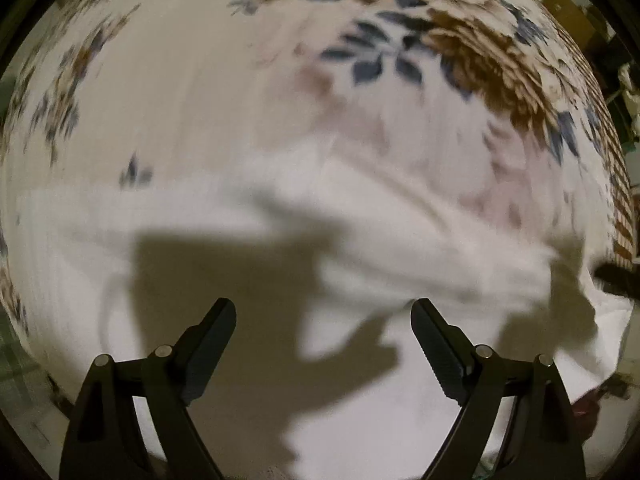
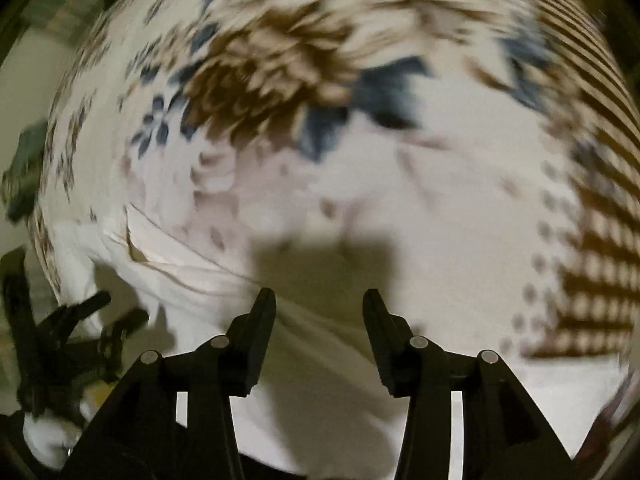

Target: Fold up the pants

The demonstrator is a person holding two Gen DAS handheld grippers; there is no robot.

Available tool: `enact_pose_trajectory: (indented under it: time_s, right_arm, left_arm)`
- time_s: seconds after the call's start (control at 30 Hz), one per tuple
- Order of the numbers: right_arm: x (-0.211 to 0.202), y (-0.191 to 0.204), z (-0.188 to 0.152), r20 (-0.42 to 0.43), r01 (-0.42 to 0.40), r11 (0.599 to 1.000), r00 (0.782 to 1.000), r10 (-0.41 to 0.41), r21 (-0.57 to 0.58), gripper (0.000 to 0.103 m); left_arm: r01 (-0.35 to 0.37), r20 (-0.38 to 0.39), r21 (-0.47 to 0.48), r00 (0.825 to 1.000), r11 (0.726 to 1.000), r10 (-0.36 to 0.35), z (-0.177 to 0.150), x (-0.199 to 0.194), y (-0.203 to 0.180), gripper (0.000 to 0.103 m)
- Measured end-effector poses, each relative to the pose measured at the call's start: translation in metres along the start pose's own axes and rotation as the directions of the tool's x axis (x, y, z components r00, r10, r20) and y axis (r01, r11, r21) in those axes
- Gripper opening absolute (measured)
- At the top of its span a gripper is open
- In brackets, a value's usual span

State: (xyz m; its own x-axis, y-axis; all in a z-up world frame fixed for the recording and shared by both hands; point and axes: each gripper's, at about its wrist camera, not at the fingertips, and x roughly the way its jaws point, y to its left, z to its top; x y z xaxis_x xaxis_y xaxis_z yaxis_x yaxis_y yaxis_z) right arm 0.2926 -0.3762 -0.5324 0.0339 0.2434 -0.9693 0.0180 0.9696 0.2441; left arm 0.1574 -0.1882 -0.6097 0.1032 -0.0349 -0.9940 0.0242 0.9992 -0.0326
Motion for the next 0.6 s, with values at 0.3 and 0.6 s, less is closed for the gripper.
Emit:
enact_pose_trajectory:
  time_s: [0.3, 0.6]
  right_arm:
    - [0.049, -0.003, -0.062, -0.121, -0.067, 0.991, 0.989, 0.081, 0.112, 0.041]
    - [0.005, -0.078, -0.054, 0.097, -0.037, 0.925, 0.995, 0.0, 0.379, 0.017]
  left_arm:
    - [-0.035, -0.029, 0.067, 0.999, 0.997, 0.037, 0.063, 0.027, -0.007, 0.097]
    - [0.005, 0.007, 0.065, 1.0, 0.998, -0.005, 0.076, -0.018, -0.002, 0.097]
